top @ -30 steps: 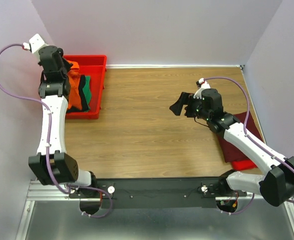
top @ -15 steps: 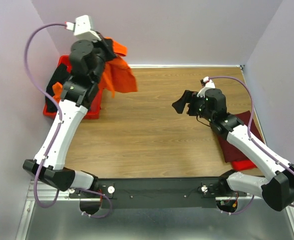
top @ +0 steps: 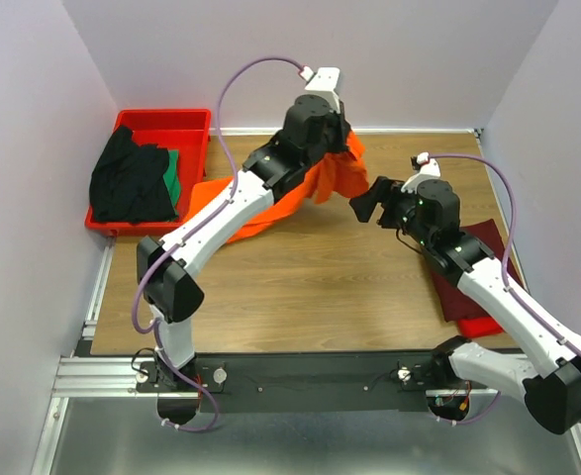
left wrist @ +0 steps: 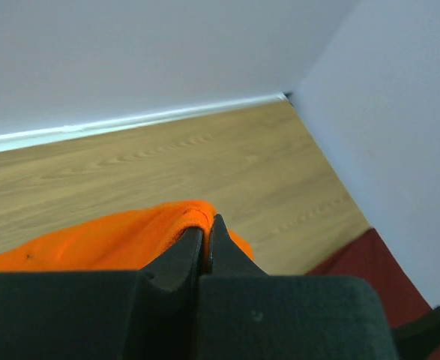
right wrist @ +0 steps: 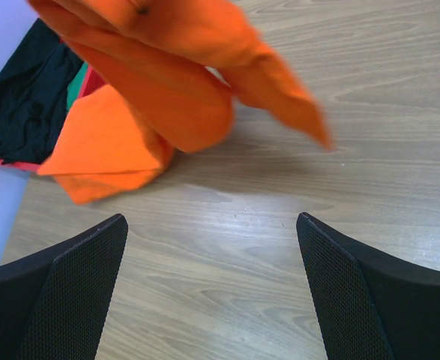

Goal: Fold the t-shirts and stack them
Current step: Move the tshirt to the center of the board, then flatten the tshirt out

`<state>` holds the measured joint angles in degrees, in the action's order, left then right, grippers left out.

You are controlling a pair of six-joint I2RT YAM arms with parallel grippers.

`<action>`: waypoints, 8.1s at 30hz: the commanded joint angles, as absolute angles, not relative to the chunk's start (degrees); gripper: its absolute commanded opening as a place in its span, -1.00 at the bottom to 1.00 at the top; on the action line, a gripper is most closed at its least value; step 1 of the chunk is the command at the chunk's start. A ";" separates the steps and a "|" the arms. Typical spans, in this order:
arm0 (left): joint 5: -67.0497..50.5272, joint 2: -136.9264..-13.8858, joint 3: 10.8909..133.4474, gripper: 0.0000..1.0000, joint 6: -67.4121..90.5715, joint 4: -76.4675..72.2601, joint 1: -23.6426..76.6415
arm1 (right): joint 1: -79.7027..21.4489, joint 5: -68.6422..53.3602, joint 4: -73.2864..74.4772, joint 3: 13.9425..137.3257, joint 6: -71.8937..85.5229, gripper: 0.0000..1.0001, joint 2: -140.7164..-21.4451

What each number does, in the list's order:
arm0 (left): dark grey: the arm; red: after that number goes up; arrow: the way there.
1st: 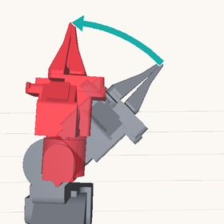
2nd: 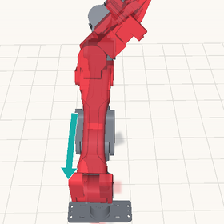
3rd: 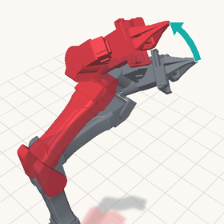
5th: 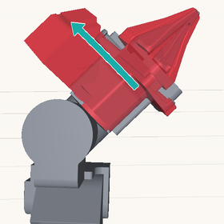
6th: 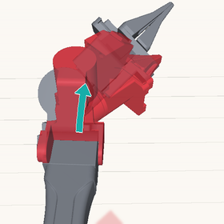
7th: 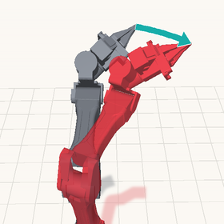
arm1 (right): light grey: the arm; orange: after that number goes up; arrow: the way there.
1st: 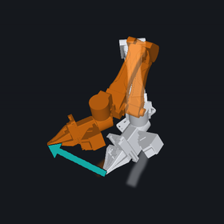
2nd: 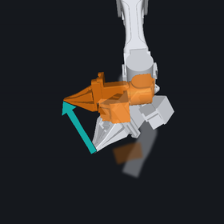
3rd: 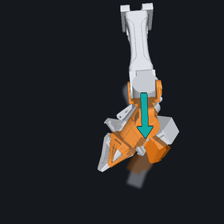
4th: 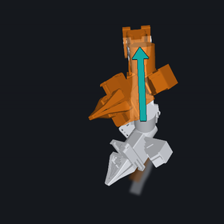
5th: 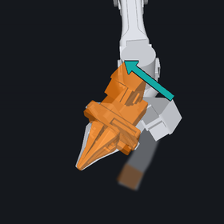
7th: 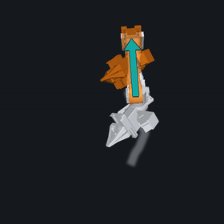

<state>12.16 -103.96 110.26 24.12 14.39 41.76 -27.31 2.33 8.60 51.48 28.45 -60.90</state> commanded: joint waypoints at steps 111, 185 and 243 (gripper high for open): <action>7.57 -101.52 79.19 -1.00 23.47 25.05 19.78 | -28.48 10.28 8.44 55.63 33.05 0.72 -90.88; -8.31 -103.06 112.19 -1.00 37.44 -2.46 5.72 | -10.72 8.02 11.34 129.77 27.52 -0.99 -111.15; -0.53 -85.87 48.60 -0.39 39.20 10.10 1.05 | -11.95 6.33 11.42 41.57 39.29 0.33 -72.60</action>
